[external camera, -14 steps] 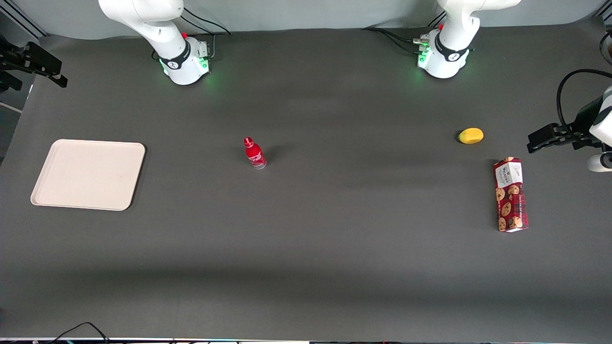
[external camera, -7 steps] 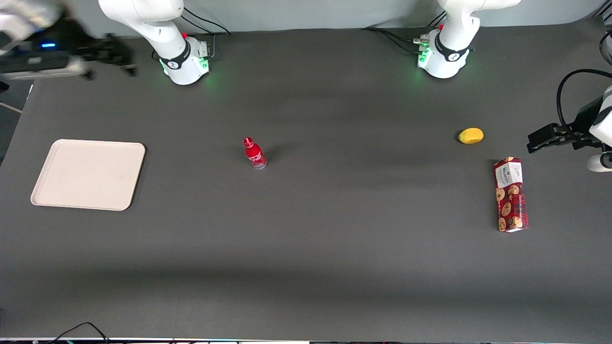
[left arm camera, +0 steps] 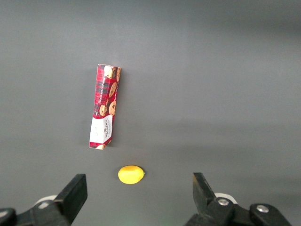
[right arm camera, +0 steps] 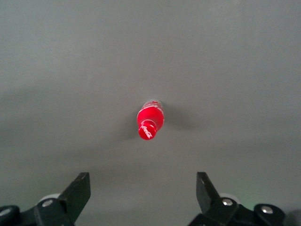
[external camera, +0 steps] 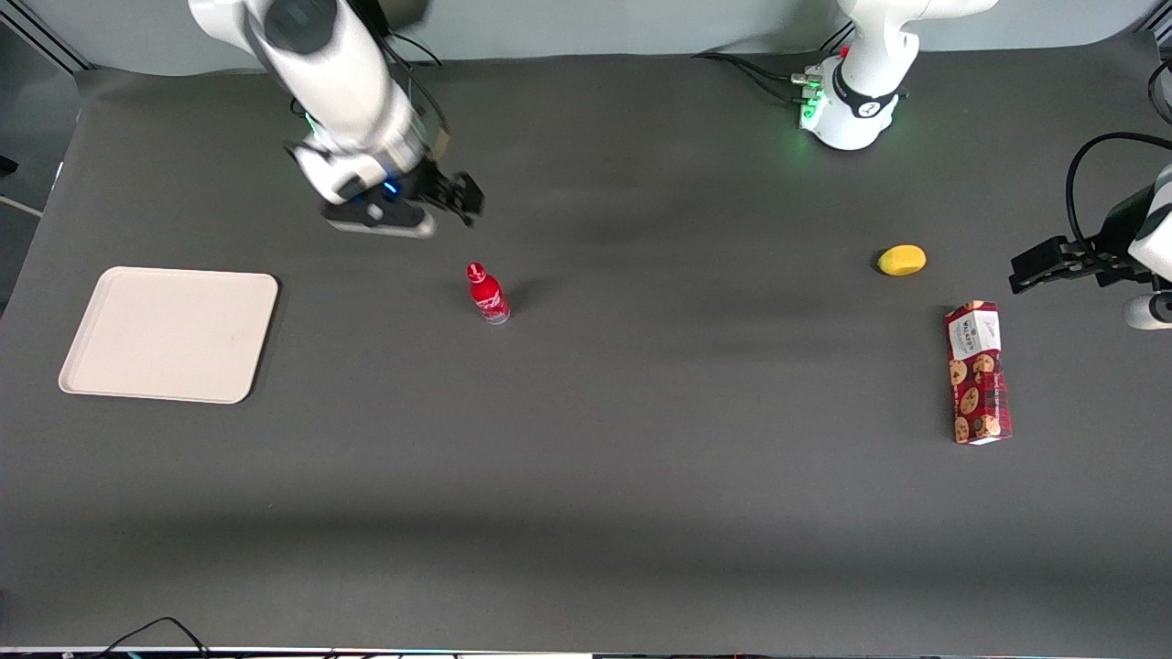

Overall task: Place coke bottle on tray
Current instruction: 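Lower the open right gripper around the red bottle, then close the right gripper on the bottle's neck, then lift the bottle and carry it over the white tray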

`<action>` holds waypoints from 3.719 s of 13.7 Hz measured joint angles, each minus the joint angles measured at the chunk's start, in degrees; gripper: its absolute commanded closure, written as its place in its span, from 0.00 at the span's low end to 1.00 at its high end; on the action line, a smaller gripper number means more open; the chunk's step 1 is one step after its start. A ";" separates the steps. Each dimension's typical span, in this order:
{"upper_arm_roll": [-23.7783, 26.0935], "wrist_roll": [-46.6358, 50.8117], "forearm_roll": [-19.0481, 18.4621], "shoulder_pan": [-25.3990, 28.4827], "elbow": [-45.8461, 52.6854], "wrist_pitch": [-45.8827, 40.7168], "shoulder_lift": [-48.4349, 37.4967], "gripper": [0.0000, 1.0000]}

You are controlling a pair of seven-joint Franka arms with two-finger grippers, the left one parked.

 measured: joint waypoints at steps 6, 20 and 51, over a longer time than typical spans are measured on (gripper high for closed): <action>0.98 9.71 -9.03 0.17 -10.89 17.53 6.14 0.00; 4.02 23.63 -21.14 0.91 -8.02 19.80 14.28 0.15; -68.59 -104.63 -16.71 -0.37 14.46 -3.64 5.38 1.00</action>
